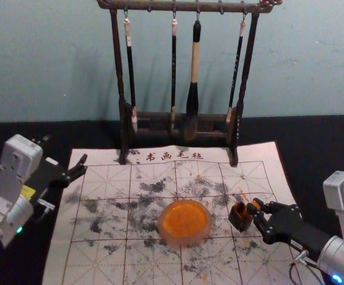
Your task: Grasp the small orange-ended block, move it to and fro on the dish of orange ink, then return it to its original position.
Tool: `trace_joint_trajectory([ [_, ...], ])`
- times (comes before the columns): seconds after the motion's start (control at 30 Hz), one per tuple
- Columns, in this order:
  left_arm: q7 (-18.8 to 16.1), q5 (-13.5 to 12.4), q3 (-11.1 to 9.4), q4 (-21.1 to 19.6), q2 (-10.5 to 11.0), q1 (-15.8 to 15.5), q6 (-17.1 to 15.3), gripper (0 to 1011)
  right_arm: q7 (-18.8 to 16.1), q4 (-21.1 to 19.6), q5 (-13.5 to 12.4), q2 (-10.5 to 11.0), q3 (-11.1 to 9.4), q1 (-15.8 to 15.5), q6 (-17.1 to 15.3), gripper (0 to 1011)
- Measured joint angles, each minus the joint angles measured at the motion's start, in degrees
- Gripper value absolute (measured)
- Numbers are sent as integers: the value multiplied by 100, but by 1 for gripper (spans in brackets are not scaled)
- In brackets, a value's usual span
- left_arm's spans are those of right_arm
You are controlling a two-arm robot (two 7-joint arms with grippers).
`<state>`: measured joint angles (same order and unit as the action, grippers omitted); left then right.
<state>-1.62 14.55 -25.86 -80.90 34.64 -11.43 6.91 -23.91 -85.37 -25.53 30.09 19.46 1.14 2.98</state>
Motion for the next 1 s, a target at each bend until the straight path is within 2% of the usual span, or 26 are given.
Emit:
trace_joint_trajectory([
  [0.2, 0, 0, 0, 0, 0, 0, 0, 1001, -3, 0, 4, -4, -6, -1, -2, 73],
  [0.7, 0, 0, 0, 0, 0, 0, 0, 1001, -100, -180, 61, -137, -217, -32, -123, 73],
  [1.0, 0, 0, 0, 0, 0, 0, 0, 1001, -95, -467, 26, -115, -354, -73, -185, 72],
])
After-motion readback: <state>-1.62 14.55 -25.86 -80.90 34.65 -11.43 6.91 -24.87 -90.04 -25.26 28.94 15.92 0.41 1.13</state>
